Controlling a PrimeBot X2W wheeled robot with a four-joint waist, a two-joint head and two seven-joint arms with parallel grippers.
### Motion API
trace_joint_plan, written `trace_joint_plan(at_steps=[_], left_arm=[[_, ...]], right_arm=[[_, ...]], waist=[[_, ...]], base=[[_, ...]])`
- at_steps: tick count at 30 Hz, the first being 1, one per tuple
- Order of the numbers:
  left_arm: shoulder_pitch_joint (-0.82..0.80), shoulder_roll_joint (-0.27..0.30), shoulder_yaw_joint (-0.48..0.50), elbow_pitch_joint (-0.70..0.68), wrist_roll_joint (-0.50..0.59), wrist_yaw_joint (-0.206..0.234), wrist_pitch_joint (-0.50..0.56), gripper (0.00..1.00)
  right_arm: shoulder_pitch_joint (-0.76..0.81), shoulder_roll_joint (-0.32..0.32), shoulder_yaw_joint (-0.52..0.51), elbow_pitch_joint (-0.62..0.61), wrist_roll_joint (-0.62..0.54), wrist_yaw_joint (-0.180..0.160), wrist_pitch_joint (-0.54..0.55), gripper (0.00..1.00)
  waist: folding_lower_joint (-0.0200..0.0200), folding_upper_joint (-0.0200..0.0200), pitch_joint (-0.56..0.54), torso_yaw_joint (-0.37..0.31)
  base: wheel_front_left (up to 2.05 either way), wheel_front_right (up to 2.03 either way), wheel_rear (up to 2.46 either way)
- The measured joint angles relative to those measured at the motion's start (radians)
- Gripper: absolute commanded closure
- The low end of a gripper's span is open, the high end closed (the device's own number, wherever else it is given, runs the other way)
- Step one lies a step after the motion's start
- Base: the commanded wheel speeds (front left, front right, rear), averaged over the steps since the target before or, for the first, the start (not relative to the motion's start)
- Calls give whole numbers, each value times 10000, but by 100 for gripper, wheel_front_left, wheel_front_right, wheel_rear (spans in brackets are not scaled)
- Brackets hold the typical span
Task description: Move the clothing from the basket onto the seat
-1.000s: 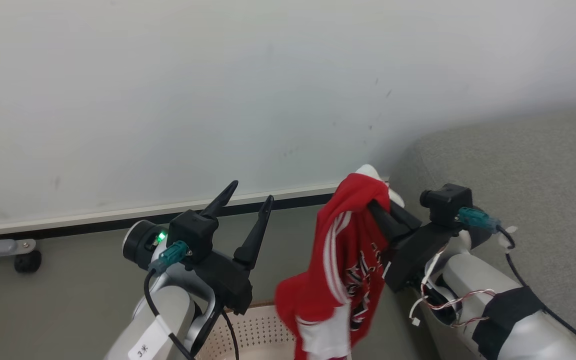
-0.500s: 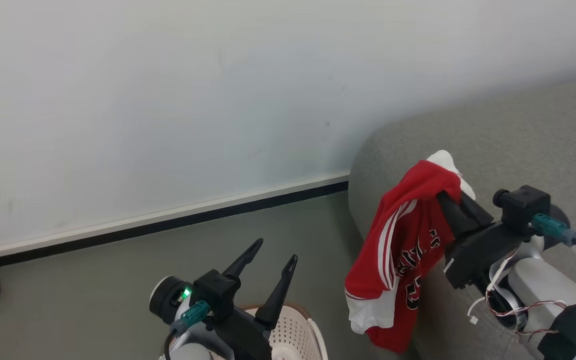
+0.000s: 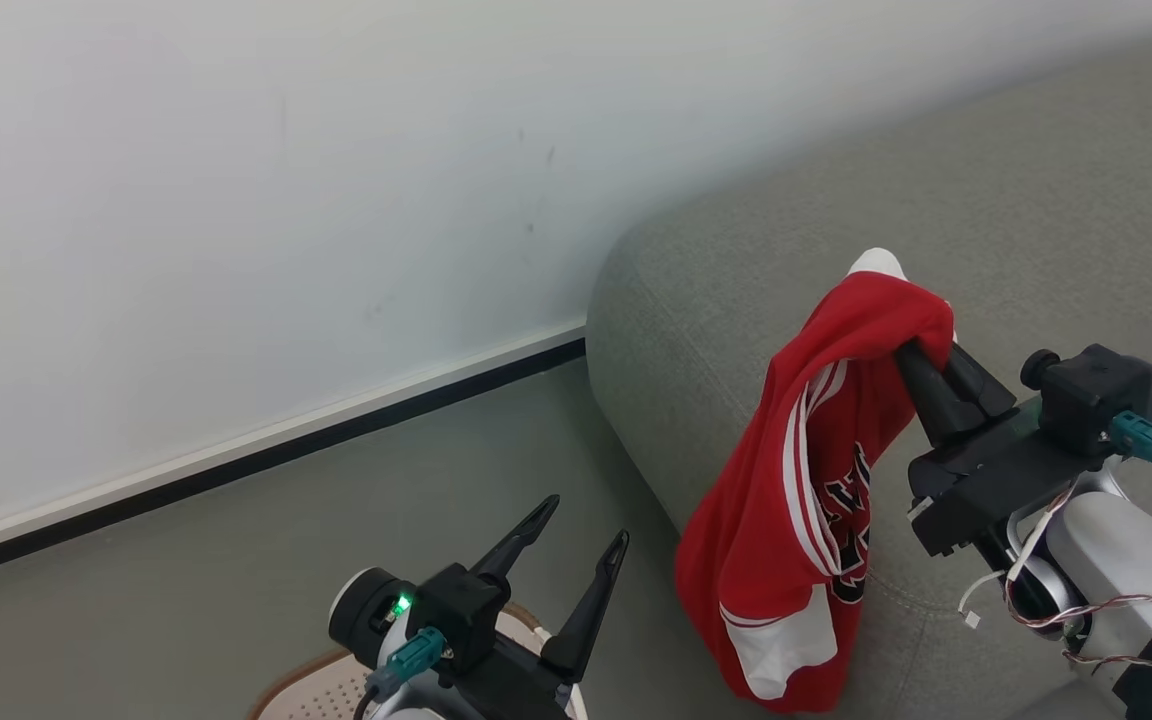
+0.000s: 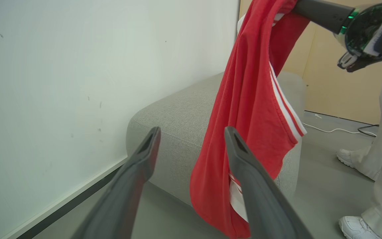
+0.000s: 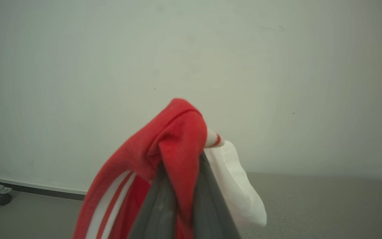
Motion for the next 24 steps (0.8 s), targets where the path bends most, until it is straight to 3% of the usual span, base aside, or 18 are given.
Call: trace_joint_plan(at_steps=[6, 13, 18, 24], left_arm=[[-3, -79, -86, -81, 88, 23, -46, 0], [-68, -96, -155, -207, 157, 96, -73, 0], [-317, -15, 0, -451, 201, 194, -75, 0], [-736, 184, 88, -773, 458, 196, -75, 0]], right_arm=[[-1, -159, -86, -234, -4, 4, -2, 100], [-517, -134, -468, 44, 349, 274, 6, 100], [-2141, -23, -859, 205, 376, 458, 140, 100], [-4617, -56, -1613, 1319, 424, 665, 412, 100]], waist=[[0, 0, 343, -508], [0, 0, 979, -699], [1, 0, 1507, -643], [1, 1, 2161, -428]], base=[[0, 0, 0], [0, 0, 0], [0, 0, 0], [0, 0, 0]])
